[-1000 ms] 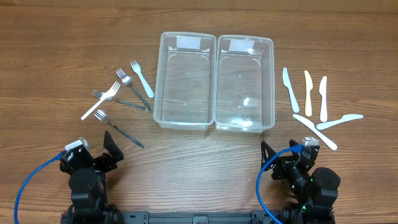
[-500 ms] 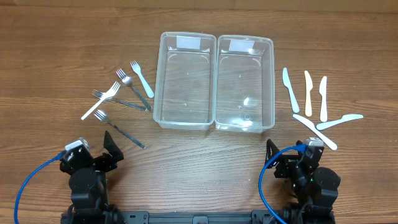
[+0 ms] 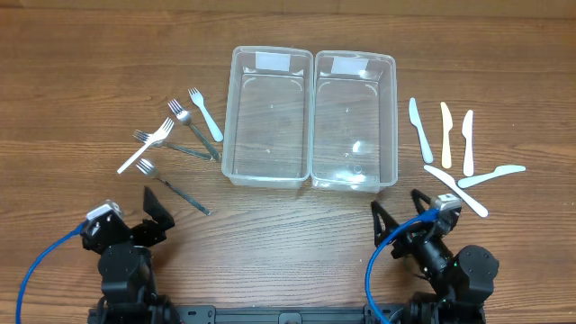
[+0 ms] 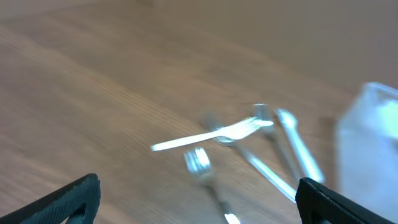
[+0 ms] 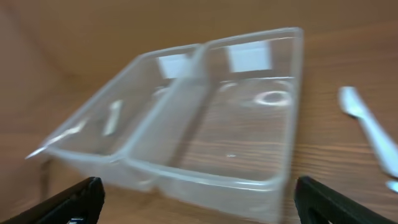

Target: Pack container

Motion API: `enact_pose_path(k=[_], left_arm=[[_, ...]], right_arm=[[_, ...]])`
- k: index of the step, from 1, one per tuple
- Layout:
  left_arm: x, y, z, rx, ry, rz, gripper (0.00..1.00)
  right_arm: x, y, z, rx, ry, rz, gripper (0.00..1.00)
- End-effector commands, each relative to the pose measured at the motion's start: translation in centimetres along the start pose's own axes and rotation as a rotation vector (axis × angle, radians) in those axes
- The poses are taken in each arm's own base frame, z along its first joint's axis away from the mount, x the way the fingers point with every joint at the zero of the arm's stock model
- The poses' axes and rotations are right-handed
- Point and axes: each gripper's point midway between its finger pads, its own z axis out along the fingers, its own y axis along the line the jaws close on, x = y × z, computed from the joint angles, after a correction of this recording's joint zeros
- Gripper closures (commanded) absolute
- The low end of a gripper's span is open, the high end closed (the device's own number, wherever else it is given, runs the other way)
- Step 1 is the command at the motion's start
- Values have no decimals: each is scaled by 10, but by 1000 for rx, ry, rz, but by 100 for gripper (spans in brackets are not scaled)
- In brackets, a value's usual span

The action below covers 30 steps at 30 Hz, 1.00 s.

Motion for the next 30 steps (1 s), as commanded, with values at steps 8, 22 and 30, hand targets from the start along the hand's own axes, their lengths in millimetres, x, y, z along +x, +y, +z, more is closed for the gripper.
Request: enact_pose_path(k=[8, 22, 30], left_arm=[[7, -81, -27, 481, 110, 28, 0], [-65, -105, -19, 395, 256, 176, 0], [-94, -127, 17, 366, 410, 291, 0]], right_arm=[[-40, 36, -11, -158, -108, 3, 0], [-139, -6, 14, 134, 37, 93, 0], [-168, -54, 54, 310, 308, 105, 0]])
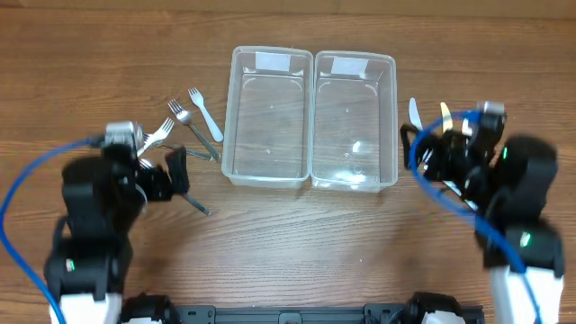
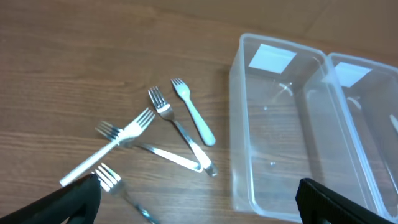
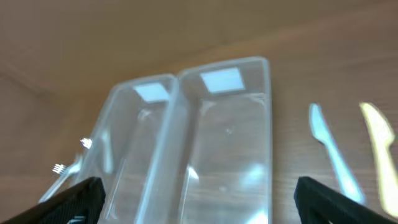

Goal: Pack container
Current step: 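Move right gripper over the white and yellow knives on the right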

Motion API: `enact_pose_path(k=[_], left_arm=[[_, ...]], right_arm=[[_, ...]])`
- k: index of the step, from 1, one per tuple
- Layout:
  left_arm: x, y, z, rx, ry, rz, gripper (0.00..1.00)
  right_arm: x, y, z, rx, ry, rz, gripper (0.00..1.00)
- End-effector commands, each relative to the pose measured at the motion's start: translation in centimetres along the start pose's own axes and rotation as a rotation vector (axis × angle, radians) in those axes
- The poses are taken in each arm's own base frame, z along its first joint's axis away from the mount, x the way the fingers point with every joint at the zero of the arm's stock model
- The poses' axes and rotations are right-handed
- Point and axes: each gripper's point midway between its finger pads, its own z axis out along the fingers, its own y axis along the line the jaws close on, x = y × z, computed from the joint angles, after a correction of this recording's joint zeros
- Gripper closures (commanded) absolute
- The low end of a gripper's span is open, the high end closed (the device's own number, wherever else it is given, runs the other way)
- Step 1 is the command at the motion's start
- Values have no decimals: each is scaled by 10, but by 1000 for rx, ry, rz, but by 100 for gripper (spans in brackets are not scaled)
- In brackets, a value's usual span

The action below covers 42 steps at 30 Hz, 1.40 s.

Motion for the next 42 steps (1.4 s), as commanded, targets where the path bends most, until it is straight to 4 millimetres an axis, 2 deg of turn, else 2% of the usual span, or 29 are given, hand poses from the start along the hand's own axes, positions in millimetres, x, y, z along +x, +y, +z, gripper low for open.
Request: enact_pose_path(k=[1, 4, 8, 11, 13, 17, 19, 23, 26, 29, 32, 36, 42], left_arm=[[-26, -5, 9, 9, 57, 72, 0], [-28, -3, 22, 0, 129, 60, 0], [-20, 0, 36, -9, 196, 49, 0], [-14, 3, 44, -18, 230, 44, 0], [-12, 7, 47, -36, 239, 44, 0], [-11, 10, 49, -54, 244, 45, 0], [-12, 12, 49, -61, 244, 46, 0], [-10, 12, 51, -61, 250, 45, 0], [-10, 12, 51, -62, 251, 45, 0], [-10, 12, 51, -61, 252, 45, 0], [-9, 12, 52, -62, 254, 44, 0], [-9, 12, 52, -62, 256, 44, 0], [-9, 12, 52, -61, 256, 44, 0]], right_arm=[[-35, -23, 13, 149, 62, -73, 0], [-46, -50, 29, 231, 159, -72, 0], [-55, -91, 46, 298, 247, 13, 0], [-48, -128, 58, 344, 298, 84, 0], [-38, -142, 66, 352, 338, 121, 0], [-25, -137, 83, 265, 389, 163, 0], [-26, -135, 91, 231, 382, 166, 0], [-23, -145, 107, 228, 390, 124, 0], [-8, -153, 121, 238, 454, 62, 1], [12, -167, 135, 340, 541, -23, 0], [20, -166, 152, 367, 567, -93, 0], [27, -171, 167, 381, 584, -112, 0], [61, -194, 185, 433, 674, -69, 0]])
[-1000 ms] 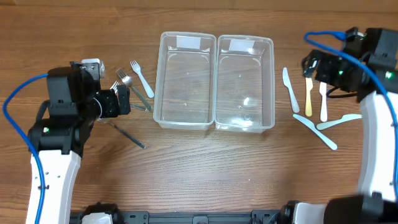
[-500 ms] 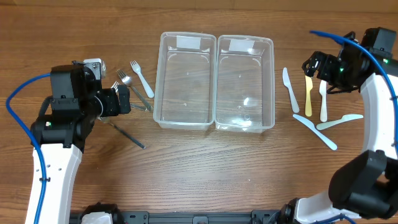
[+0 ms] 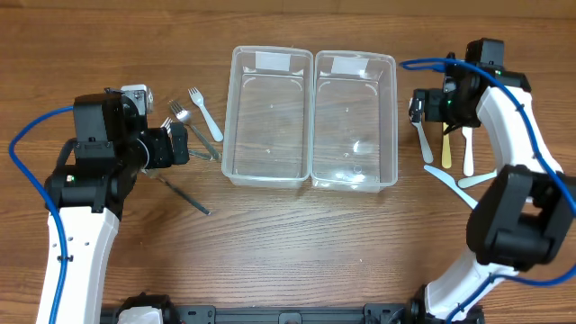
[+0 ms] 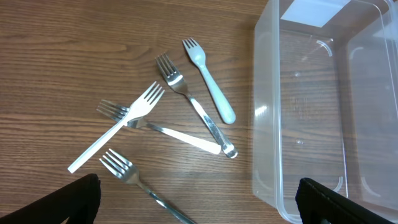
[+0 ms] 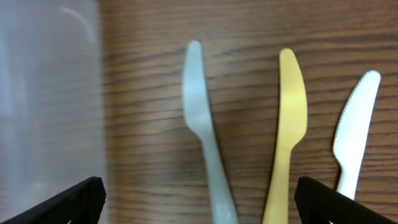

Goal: Pack container
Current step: 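Move right gripper over the white and yellow knives on the right, then close right gripper on the white plastic knife and lift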

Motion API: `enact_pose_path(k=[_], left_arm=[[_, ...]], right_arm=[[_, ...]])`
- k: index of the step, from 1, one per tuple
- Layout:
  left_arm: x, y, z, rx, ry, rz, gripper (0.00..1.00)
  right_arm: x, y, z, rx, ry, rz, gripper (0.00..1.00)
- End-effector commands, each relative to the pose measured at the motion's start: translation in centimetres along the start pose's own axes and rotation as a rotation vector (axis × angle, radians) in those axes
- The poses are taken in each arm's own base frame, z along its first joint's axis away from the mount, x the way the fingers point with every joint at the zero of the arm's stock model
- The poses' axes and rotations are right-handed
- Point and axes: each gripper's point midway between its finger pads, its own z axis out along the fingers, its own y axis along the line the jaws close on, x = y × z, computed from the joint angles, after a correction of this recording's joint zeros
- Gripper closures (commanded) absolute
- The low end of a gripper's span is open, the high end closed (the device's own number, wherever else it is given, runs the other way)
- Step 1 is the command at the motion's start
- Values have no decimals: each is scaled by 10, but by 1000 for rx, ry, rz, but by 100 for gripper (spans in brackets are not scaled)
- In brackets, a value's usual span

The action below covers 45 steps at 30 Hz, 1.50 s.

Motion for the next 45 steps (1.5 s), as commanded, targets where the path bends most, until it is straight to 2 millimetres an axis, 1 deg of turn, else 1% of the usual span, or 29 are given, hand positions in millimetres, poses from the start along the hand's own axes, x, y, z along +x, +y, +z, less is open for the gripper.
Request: enact_pose_path(k=[1, 3, 8, 9, 10, 13, 17, 25, 31, 35, 40, 42, 45], left_arm=[[-9, 1, -3, -4, -17, 18, 0], [-9, 1, -3, -5, -18, 18, 0], [-9, 1, -3, -5, -17, 18, 0], [-9, 1, -3, -5, -18, 18, 0], [-9, 1, -3, -5, -17, 18, 0], [-9, 1, -3, -5, -17, 18, 0], [-9, 1, -3, -5, -17, 18, 0], [-9, 1, -3, -5, -17, 18, 0], [-9, 1, -3, -5, -17, 18, 0], [-9, 1, -3, -5, -17, 18, 0], [-9, 1, -3, -5, -17, 18, 0], [-9, 1, -3, -5, -18, 18, 0], [-9, 1, -3, -5, -17, 18, 0]], right_arm=[[4, -15, 23, 61, 52, 29, 0], [8, -14, 31, 50, 72, 35, 4], [15, -8, 44, 19, 109, 63, 21], [15, -7, 45, 14, 110, 64, 22], [15, -6, 45, 10, 111, 64, 27], [16, -6, 45, 10, 112, 65, 31], [22, -5, 48, 5, 128, 66, 30], [34, -4, 61, 0, 140, 67, 29], [41, -4, 66, 0, 150, 87, 30], [53, -1, 73, -12, 173, 93, 33], [69, -2, 82, -4, 199, 95, 49], [74, -7, 83, 31, 211, 115, 61], [75, -15, 82, 83, 216, 151, 70]])
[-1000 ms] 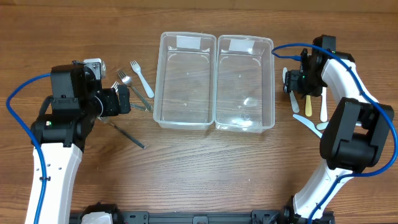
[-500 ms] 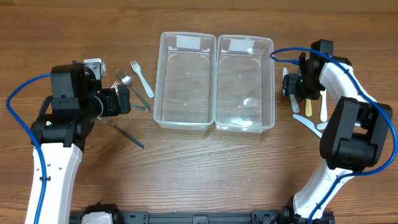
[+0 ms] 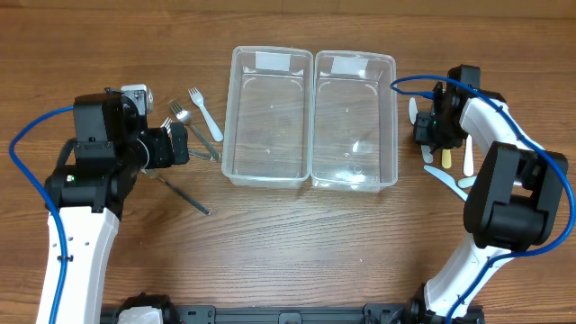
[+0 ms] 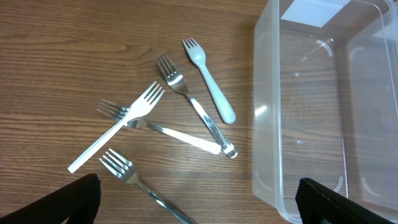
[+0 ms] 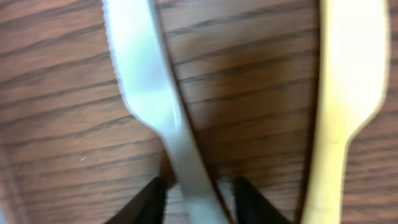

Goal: Pack container
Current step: 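Close right gripper on the white plastic knife and lift, then carry white knife into right container and release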

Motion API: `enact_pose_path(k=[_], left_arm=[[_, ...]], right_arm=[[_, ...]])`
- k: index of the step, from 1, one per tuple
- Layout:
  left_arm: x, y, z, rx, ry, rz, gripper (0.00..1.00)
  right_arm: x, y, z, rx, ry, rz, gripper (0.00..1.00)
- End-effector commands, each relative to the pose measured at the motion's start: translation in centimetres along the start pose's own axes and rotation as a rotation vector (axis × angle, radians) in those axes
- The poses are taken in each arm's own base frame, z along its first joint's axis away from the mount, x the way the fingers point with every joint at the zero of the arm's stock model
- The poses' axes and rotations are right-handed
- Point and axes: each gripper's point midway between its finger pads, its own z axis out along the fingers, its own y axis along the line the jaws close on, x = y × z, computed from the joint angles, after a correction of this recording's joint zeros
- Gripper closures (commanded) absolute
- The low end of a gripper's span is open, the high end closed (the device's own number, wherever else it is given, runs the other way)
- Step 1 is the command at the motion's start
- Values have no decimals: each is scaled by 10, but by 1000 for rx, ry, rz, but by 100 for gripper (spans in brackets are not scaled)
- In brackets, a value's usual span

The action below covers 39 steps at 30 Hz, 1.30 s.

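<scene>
Two clear plastic containers stand side by side, the left one (image 3: 227,135) and the right one (image 3: 395,117), both empty. Several forks lie left of them: a white plastic fork (image 4: 118,134), a pale blue fork (image 4: 210,84) and metal forks (image 4: 193,115). My left gripper (image 4: 199,202) hangs open above them. Right of the containers lie several plastic knives. My right gripper (image 5: 199,202) is down at the table, open, its fingers (image 5: 157,198) close on either side of the pale knife (image 5: 149,81), which lies flat. A yellow knife (image 5: 345,93) lies beside it.
In the overhead view a white knife (image 3: 468,148) and two more knives (image 3: 468,183) lie right of and below my right gripper (image 3: 430,135). A metal fork (image 3: 184,198) lies toward the front from my left gripper (image 3: 177,144). The left container's wall (image 4: 264,124) stands beside the forks.
My right gripper has dropped from above the knives to the table, and its jaws have narrowed around the pale knife. The left arm has not moved.
Both arms sat folded at the table's near edge with grippers open. Then they were raised, the left toward the forks, the right toward the knives. Then the left hung over the forks and the right over the knives; now the right straddles the pale knife.
</scene>
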Motion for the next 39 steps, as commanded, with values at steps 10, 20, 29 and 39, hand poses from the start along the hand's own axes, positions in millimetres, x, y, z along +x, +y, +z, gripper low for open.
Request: enact_pose_path(k=[10, 20, 29, 39], left_arm=[[-9, 1, -3, -4, -17, 18, 0], [-9, 1, -3, -4, -17, 18, 0], [-9, 1, -3, -4, -17, 18, 0], [-9, 1, -3, -4, -17, 18, 0]], right_arm=[[39, -27, 7, 169, 151, 173, 96], [3, -16, -69, 164, 67, 241, 96], [-29, 53, -187, -3, -237, 131, 96], [-1, 154, -189, -114, -241, -91, 96]])
